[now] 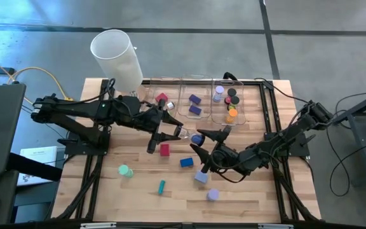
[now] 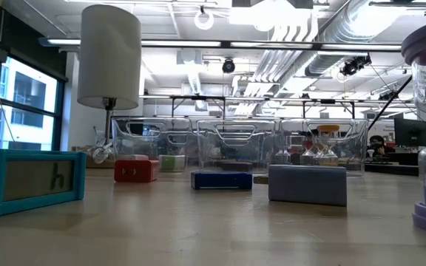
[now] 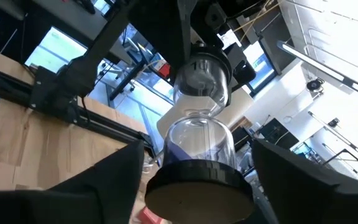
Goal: Pick & Place Office items
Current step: Put the blue hourglass into the right transparent bin
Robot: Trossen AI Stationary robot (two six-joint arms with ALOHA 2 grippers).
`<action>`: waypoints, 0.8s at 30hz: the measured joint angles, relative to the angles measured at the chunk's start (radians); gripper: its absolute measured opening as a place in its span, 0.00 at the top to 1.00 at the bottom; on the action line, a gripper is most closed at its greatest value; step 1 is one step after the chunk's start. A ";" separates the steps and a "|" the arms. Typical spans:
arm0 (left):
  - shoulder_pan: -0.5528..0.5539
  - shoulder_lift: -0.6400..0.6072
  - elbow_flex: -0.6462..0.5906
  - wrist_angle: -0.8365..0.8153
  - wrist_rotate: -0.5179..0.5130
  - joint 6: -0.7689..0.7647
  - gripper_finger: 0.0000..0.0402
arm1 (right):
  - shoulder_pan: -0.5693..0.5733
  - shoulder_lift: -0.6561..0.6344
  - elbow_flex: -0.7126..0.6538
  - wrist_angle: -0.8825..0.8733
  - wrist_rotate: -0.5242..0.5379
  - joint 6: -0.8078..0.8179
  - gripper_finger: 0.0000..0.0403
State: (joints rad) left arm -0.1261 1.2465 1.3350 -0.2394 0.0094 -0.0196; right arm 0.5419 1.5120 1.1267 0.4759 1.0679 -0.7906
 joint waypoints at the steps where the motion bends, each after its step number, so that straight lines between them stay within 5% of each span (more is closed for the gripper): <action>1: 0.000 0.000 0.000 0.000 0.000 0.000 0.49 | 0.000 0.000 0.000 0.000 -0.001 0.000 0.34; 7: 0.000 0.000 0.000 0.000 0.000 0.000 0.49 | 0.000 0.000 0.000 -0.002 -0.017 0.000 0.52; 19: 0.000 -0.001 0.000 -0.014 -0.011 0.077 0.31 | 0.002 0.000 0.000 -0.064 -0.021 0.107 0.52; 24: 0.000 -0.002 0.000 -0.024 -0.119 0.106 0.30 | 0.002 0.000 0.000 -0.173 -0.021 0.237 0.52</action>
State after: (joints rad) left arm -0.1265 1.2449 1.3350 -0.2632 -0.1094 0.0860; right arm 0.5434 1.5120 1.1267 0.3030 1.0469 -0.5536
